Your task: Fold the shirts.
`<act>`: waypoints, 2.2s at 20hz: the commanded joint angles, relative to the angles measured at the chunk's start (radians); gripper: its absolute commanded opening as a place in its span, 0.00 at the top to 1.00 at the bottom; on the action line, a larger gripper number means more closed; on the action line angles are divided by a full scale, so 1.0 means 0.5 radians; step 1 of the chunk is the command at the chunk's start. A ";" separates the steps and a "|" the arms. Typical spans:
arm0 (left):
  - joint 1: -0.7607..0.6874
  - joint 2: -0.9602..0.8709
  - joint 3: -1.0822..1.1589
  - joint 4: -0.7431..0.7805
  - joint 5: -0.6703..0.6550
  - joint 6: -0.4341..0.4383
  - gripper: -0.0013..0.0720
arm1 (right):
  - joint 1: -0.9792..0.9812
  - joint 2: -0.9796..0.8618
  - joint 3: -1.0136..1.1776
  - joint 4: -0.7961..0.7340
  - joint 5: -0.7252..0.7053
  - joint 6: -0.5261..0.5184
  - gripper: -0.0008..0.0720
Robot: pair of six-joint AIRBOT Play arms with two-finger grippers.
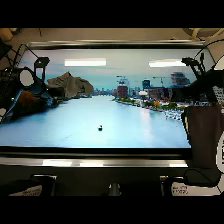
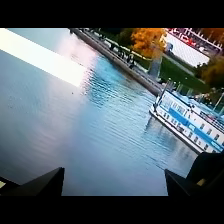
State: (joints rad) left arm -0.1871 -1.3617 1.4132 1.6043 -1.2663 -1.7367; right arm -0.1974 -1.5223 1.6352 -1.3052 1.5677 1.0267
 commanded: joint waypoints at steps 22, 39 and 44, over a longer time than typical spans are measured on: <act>0.134 -0.365 0.147 -0.138 0.864 -0.293 0.06 | 0.002 -0.002 0.002 0.006 -1.027 0.040 0.07; 0.085 -0.513 0.716 -0.644 0.689 0.439 0.95 | 0.002 0.188 0.002 0.327 -1.113 0.030 0.07; -0.303 0.286 0.708 -0.622 0.694 0.581 0.95 | 0.002 0.773 0.002 0.145 -0.932 -0.034 0.07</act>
State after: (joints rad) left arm -0.2474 -1.4086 1.7653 1.2896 -0.9195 -1.5143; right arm -0.1978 -1.2743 1.6360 -1.1835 1.0294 1.0275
